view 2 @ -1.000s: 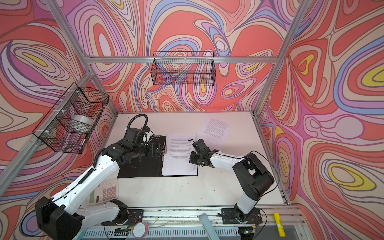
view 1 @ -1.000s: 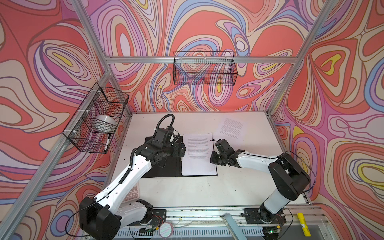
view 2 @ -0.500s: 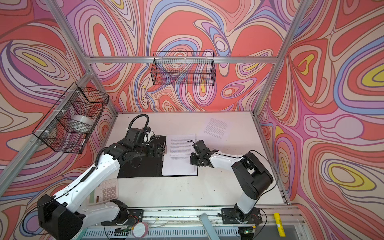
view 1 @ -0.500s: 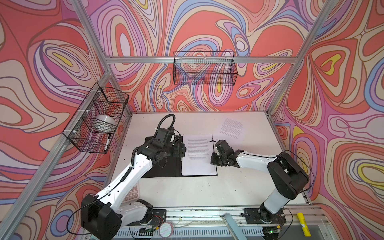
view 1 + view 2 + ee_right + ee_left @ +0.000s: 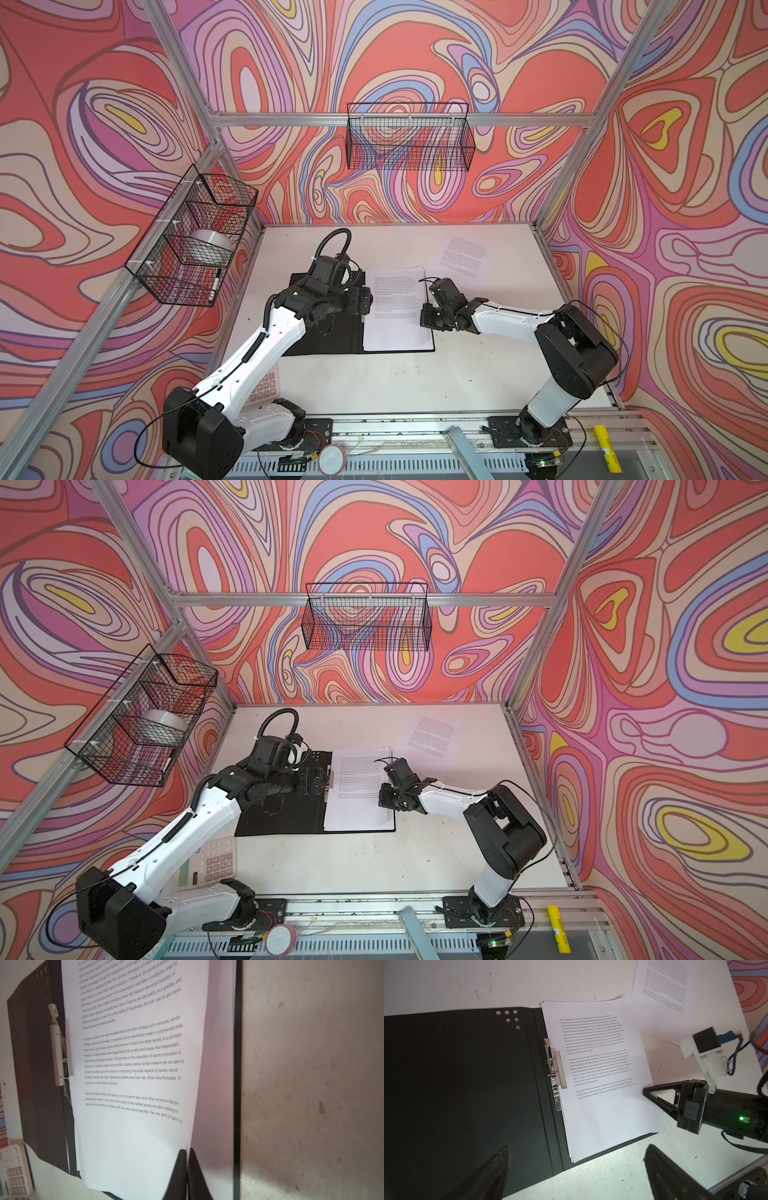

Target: Put the files into the folder

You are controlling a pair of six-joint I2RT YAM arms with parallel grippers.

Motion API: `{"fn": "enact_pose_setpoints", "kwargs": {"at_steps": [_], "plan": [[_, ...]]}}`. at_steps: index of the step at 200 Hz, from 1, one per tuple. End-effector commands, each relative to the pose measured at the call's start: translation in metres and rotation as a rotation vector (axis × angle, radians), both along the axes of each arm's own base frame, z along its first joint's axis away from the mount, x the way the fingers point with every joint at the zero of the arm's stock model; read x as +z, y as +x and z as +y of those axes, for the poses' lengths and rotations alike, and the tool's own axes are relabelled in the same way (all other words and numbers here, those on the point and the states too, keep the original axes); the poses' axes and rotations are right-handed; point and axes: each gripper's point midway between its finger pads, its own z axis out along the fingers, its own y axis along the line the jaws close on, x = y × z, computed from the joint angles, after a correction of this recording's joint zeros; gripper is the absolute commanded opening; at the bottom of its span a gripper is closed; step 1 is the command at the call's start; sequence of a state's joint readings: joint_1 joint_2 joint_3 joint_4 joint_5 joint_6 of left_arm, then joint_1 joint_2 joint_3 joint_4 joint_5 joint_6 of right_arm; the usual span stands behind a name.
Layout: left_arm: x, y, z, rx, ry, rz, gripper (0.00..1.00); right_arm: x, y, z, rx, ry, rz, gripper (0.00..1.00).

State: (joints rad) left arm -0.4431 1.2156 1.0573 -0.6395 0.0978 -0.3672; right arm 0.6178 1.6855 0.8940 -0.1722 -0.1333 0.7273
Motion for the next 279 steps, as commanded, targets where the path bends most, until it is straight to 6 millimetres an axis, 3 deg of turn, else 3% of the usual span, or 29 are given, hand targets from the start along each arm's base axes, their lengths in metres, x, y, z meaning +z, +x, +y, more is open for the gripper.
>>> {"fn": "enact_pose_setpoints", "kwargs": {"at_steps": [1, 67, 106, 178, 210, 240, 279], "plan": [[-0.004, -0.001, 0.002, 0.002, 0.005, 0.021, 0.99, -0.002, 0.002, 0.007, 0.003, 0.019, 0.014, 0.0], [-0.004, 0.0, 0.002, 0.003, -0.002, 0.022, 0.99, -0.002, 0.0, 0.001, -0.008, -0.004, 0.014, 0.0], [-0.004, 0.0, 0.003, 0.003, -0.002, 0.024, 0.99, -0.002, -0.001, -0.001, -0.024, -0.013, 0.027, 0.22], [-0.003, -0.001, 0.002, 0.002, -0.006, 0.021, 0.99, -0.001, -0.001, -0.009, -0.042, -0.064, 0.045, 0.41], [-0.001, -0.001, 0.003, 0.003, -0.008, 0.016, 0.99, 0.012, 0.004, -0.017, -0.061, -0.088, 0.025, 0.6], [-0.001, -0.001, 0.004, 0.004, -0.007, 0.015, 0.99, 0.027, 0.019, -0.038, -0.104, -0.131, 0.011, 0.83], [0.0, -0.001, 0.005, 0.008, -0.003, 0.007, 0.99, 0.042, 0.06, -0.099, -0.211, -0.158, 0.009, 0.98]]}}
